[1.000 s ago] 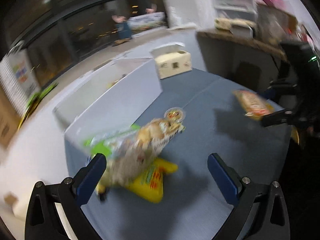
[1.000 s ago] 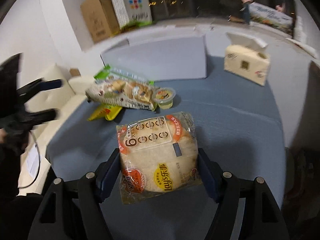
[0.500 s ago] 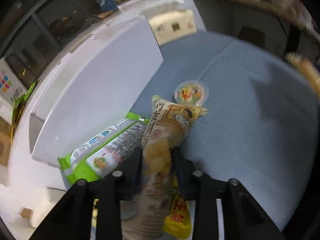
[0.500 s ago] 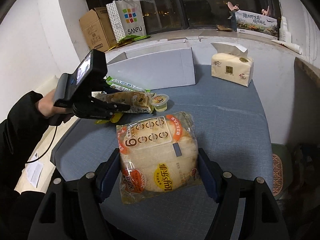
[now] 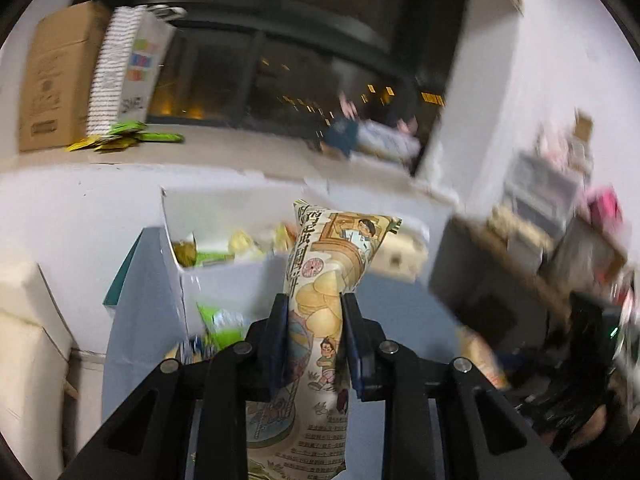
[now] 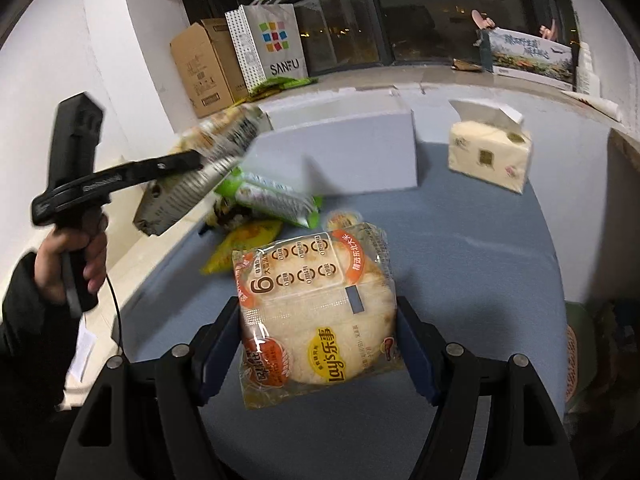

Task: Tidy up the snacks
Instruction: 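Carry both packs into the white box and open both grippers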

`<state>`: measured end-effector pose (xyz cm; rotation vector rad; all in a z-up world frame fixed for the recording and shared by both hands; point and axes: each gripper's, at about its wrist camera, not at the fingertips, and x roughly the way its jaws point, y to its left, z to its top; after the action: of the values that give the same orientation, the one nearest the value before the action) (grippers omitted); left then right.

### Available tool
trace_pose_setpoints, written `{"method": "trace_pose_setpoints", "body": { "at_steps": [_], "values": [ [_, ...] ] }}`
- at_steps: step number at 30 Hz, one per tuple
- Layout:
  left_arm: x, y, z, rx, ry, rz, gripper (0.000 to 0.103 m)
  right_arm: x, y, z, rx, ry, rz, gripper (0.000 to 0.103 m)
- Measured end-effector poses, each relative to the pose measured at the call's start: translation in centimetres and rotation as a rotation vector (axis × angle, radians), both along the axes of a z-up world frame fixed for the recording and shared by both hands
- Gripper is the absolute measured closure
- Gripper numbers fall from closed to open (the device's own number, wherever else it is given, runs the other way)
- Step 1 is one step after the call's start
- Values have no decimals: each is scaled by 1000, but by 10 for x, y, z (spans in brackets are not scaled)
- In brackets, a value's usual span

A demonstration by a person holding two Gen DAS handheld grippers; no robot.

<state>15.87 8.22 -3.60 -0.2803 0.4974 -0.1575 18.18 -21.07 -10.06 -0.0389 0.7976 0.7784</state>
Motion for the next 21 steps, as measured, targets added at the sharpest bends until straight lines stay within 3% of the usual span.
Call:
{"method": "trace_pose_setpoints", "body": {
  "at_steps": [6, 13, 20, 21],
  "values": [
    [41, 28, 21, -66, -37, 94, 74, 67, 41, 36, 58, -9, 7, 26],
    [114, 53, 32, -49, 0, 200, 74, 170, 88, 67, 95, 15, -47, 26],
    [175, 69, 22, -22, 70, 249, 73, 246, 137, 67, 64, 63, -82, 26],
    [179, 71, 21, -19, 71, 256, 61, 253, 143, 64, 55, 65, -89, 26]
  ]
}}
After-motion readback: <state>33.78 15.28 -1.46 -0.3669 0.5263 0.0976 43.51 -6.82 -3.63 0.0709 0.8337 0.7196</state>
